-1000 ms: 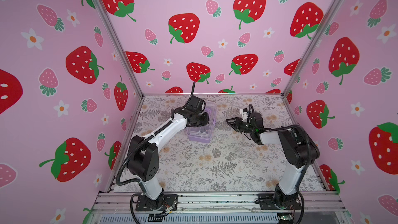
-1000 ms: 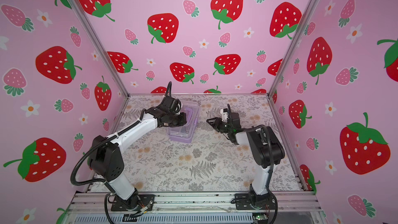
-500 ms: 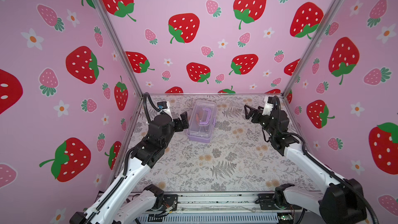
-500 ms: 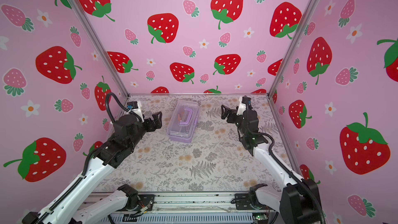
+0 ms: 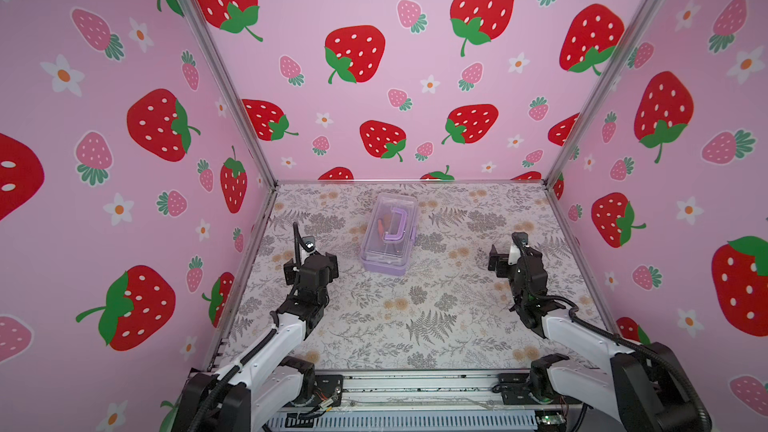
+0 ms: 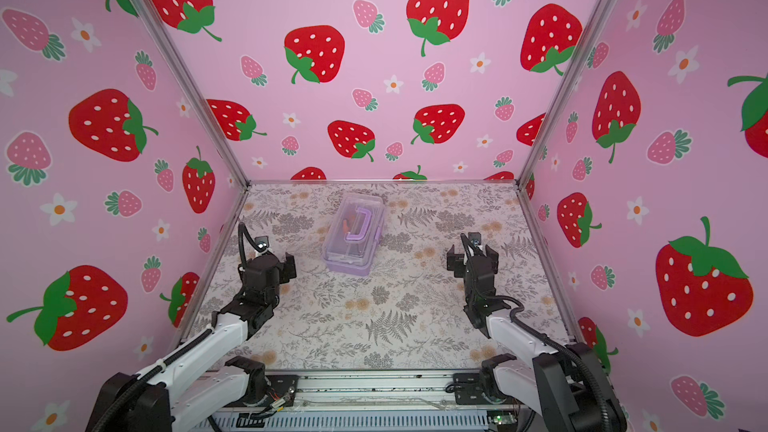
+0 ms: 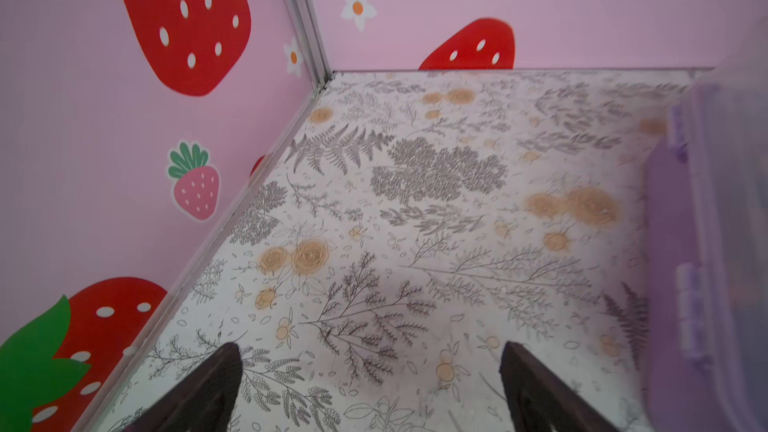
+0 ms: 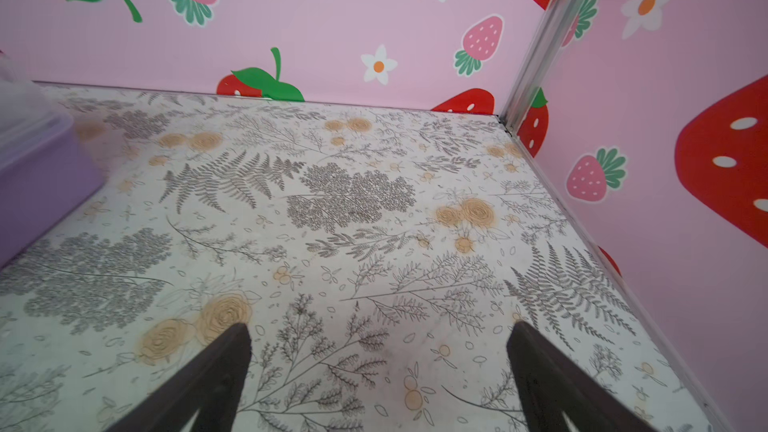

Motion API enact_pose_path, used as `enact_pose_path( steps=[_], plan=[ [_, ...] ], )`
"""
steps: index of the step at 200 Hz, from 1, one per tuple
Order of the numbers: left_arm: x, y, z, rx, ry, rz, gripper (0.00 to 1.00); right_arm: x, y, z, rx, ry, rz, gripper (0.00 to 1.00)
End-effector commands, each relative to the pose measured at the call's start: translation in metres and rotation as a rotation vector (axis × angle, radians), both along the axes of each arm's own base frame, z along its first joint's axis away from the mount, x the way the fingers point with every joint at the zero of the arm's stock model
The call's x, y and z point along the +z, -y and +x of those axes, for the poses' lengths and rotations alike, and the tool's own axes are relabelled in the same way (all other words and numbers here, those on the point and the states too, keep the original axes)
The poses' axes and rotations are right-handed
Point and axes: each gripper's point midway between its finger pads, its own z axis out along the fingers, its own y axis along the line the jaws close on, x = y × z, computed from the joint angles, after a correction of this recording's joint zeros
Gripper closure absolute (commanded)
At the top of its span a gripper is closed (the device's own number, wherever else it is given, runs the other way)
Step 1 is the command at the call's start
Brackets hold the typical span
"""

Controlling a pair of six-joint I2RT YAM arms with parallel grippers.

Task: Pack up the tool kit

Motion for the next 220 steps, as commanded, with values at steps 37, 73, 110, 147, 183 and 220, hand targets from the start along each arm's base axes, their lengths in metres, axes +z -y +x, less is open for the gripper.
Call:
enact_pose_path(
  steps=[37, 73, 110, 147, 183, 220],
  plan=[
    [-0.007, 0.006, 0.039, -0.143, 0.078, -0.117, 0.01, -0.012, 0.041, 0.029, -0.141, 0.059, 0.018, 0.01],
    [-0.005, 0.018, 0.060, -0.322, 0.174, -0.202, 0.01, -0.012, 0.051, 0.032, -0.033, 0.155, 0.028, 0.01],
    [-0.033, 0.025, 0.078, -0.408, 0.092, -0.278, 0.01, -0.018, 0.038, 0.032, 0.119, 0.167, 0.063, 0.01],
    [-0.036, 0.022, 0.085, -0.354, 0.051, -0.237, 0.01, -0.023, 0.026, 0.038, 0.184, 0.117, 0.036, 0.01],
    [-0.036, 0.021, 0.085, -0.345, 0.056, -0.235, 0.01, -0.024, 0.024, 0.040, 0.168, 0.114, 0.018, 0.01],
    [-0.036, 0.021, 0.085, -0.341, 0.054, -0.229, 0.01, -0.025, 0.031, 0.043, 0.131, 0.106, 0.026, 0.01]
  ],
)
